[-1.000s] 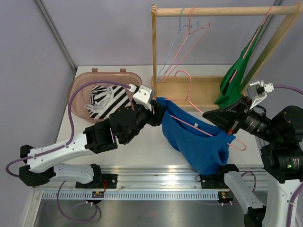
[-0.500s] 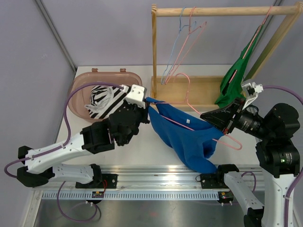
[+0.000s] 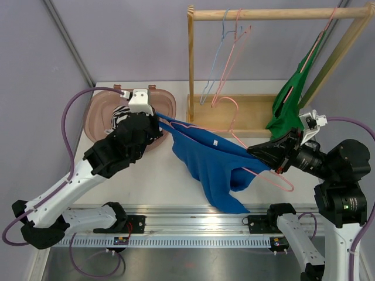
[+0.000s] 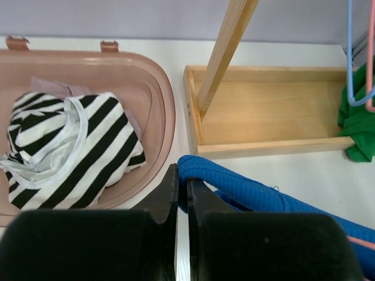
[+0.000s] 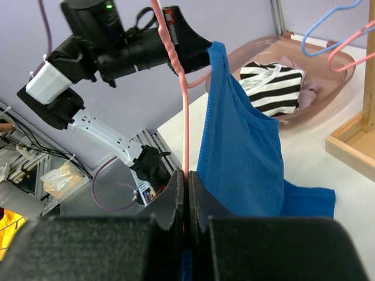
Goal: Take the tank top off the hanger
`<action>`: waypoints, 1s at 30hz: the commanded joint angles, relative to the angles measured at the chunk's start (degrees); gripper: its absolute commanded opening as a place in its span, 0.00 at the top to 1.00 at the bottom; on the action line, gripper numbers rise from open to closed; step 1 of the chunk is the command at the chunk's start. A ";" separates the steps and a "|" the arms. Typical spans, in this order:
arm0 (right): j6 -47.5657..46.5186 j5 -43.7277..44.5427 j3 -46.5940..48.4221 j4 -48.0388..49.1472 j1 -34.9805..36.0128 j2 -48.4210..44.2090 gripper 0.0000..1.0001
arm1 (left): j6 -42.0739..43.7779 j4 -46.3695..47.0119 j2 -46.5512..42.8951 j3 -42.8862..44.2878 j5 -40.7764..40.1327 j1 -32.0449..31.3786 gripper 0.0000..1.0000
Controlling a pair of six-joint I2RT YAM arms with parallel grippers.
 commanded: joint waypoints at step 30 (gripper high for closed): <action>28.52 15.71 -26.18 67.91 0.03 -10.35 1.00 | -4.83 21.22 -2.32 -13.20 52.61 -5.24 1.00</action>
